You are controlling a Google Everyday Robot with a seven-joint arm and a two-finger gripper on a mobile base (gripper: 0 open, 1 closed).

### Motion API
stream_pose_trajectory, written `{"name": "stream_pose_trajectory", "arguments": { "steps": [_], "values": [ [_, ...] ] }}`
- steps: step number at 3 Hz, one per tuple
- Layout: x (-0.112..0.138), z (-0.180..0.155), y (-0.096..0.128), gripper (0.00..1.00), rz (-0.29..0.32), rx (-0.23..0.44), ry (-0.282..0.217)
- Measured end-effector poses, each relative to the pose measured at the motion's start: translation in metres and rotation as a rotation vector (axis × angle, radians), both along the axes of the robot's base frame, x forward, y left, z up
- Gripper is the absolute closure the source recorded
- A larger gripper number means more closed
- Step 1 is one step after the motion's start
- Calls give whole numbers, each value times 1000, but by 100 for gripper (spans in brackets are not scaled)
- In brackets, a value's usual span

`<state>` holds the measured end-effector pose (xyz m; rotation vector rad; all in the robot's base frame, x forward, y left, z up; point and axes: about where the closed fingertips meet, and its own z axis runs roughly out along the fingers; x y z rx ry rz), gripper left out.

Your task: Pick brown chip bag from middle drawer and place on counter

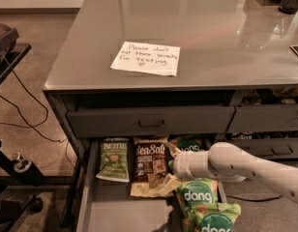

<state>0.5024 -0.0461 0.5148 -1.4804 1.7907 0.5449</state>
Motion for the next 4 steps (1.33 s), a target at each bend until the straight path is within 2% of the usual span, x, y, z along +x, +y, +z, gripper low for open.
{"name": "stream_pose_trajectory", "arguments": {
  "steps": [1, 3, 4],
  "values": [
    [15, -12, 12, 0, -2, 9, -16],
    [48, -50, 30, 0, -40, -66, -47],
    [63, -71, 34, 0, -59, -109, -39]
  ]
}}
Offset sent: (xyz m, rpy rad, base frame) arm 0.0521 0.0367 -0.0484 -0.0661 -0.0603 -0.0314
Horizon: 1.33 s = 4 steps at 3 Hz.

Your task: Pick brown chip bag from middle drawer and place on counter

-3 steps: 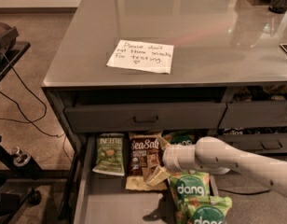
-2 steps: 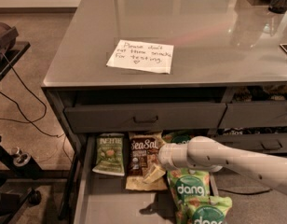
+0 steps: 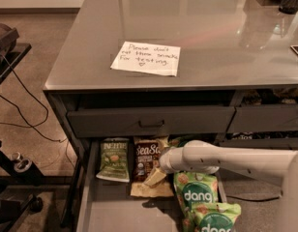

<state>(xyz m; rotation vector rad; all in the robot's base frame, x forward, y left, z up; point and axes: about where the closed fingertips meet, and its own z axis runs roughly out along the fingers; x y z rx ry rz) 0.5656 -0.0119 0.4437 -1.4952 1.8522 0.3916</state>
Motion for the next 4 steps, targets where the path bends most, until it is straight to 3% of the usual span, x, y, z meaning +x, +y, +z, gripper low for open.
{"name": "stream_pose_trajectory", "arguments": {
  "steps": [3, 4],
  "values": [
    [27, -69, -24, 0, -46, -32, 91],
    [26, -87, -18, 19, -27, 2, 133]
  ]
}}
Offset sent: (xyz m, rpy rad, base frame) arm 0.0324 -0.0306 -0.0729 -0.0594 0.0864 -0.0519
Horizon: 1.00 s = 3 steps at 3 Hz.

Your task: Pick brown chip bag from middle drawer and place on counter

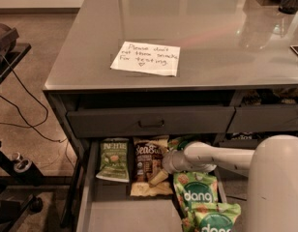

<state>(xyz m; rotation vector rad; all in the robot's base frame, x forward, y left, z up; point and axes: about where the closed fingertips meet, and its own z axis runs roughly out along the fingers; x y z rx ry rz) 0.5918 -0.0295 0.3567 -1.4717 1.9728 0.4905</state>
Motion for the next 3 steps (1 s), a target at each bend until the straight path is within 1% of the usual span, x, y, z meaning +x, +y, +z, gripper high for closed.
{"name": "stream_pose_trajectory", "arguments": {
  "steps": [2, 3],
  "values": [
    [-1, 9, 1, 64, 7, 10, 3],
    [-1, 17, 1, 89, 7, 10, 3]
  ]
}}
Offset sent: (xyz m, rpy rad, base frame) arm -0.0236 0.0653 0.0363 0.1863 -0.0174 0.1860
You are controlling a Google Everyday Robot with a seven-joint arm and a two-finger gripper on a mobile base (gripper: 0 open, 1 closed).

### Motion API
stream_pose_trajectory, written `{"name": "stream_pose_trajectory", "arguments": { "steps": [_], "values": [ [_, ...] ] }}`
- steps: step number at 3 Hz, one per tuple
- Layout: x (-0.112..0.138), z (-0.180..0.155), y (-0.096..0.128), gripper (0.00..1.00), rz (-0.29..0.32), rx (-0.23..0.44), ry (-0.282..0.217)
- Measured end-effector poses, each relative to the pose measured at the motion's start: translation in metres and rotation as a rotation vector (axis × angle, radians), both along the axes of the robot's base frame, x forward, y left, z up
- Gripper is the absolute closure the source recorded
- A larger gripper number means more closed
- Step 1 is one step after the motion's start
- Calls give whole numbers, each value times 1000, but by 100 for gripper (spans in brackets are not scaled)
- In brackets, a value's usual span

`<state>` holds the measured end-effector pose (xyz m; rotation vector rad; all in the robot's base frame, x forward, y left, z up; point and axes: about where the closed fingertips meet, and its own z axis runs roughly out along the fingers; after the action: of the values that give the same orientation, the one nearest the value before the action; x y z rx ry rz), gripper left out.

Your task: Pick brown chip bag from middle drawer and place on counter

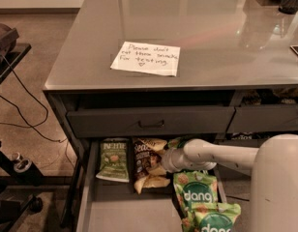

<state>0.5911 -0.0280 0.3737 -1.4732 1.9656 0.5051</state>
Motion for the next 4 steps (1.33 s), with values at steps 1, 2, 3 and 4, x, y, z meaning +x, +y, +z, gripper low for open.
{"name": "stream_pose_trajectory", "arguments": {
  "steps": [1, 2, 3, 4],
  "values": [
    [0, 5, 0, 100, 1, 0, 0],
    [-34, 30, 8, 100, 98, 60, -32],
    [-72, 69, 10, 100, 221, 130, -90],
    [-118, 110, 10, 100, 329, 180, -101]
  ]
}}
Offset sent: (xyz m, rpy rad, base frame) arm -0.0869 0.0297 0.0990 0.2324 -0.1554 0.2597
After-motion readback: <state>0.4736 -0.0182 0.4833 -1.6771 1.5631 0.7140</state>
